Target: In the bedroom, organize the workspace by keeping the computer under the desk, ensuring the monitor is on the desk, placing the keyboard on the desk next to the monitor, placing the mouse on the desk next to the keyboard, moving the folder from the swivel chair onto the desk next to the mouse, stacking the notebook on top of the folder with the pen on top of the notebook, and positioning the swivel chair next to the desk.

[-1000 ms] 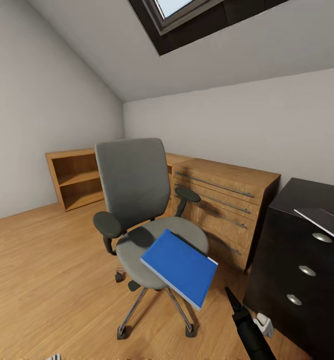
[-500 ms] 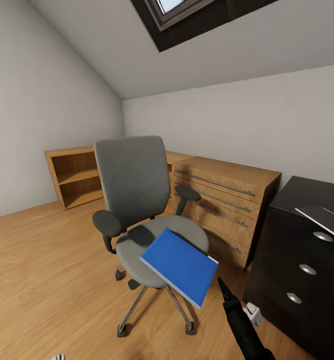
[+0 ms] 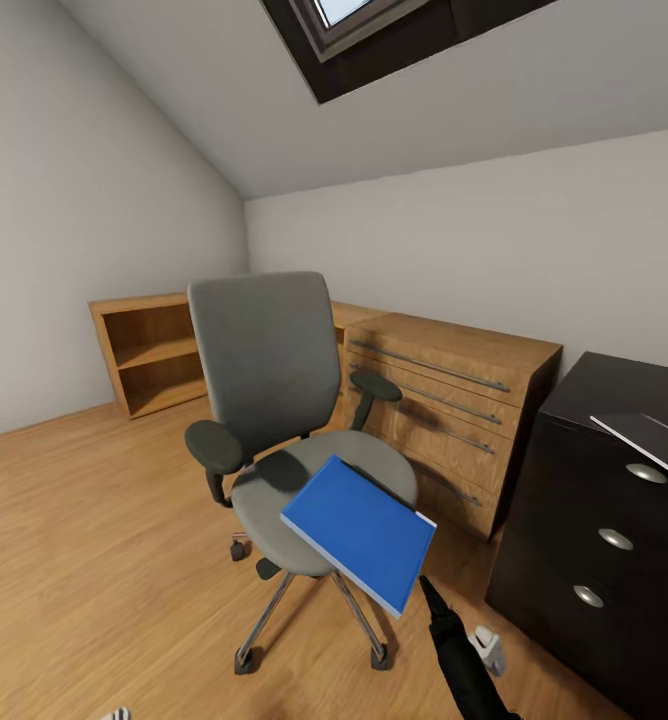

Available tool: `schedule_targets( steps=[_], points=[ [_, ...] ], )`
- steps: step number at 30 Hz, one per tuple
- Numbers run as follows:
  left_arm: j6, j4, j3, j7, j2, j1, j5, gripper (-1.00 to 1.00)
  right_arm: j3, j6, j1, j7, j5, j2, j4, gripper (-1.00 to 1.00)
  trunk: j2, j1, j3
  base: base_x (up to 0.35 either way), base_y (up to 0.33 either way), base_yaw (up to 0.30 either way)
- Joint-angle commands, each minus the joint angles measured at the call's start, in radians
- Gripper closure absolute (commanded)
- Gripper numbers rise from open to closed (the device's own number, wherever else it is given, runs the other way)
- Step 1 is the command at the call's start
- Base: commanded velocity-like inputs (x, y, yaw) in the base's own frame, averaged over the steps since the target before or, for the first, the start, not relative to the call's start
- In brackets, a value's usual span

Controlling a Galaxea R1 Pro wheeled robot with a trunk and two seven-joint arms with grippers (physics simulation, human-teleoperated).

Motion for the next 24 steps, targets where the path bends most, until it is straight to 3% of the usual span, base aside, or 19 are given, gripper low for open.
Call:
schedule_targets(
  steps=[1, 8, 11, 16, 24],
  points=[
    [0.005, -0.002, -0.001, 0.006, 0.0, 0.0, 0.01, -1.0, 0.0, 0.002, 0.0, 0.003, -0.01, 0.0, 0.005, -1.0, 0.0, 0.0, -0.001, 0.0, 0.0, 0.0],
    [0.005, -0.002, -0.001, 0.006, 0.0, 0.0, 0.01, -1.0, 0.008, 0.001, 0.0, 0.002, -0.009, 0.004, 0.03, -1.0, 0.0, 0.0, -0.001, 0.0, 0.0, 0.0],
    [0.005, -0.002, -0.002, 0.006, 0.0, 0.0, 0.01, -1.0, 0.054, -0.002, 0.0, 0.002, -0.008, 0.008, 0.033, -1.0, 0.0, 0.0, -0.001, 0.0, 0.0, 0.0],
    [0.005, -0.001, -0.002, 0.006, 0.0, 0.0, 0.01, -1.0, 0.095, -0.003, 0.0, 0.004, -0.007, 0.009, 0.033, -1.0, 0.0, 0.0, -0.001, 0.0, 0.0, 0.0],
    [0.005, 0.0, -0.002, 0.007, -0.001, 0.0, 0.011, -1.0, 0.112, -0.003, 0.0, 0.008, -0.005, 0.009, 0.03, -1.0, 0.0, 0.0, -0.001, 0.0, 0.0, 0.0]
  ],
)
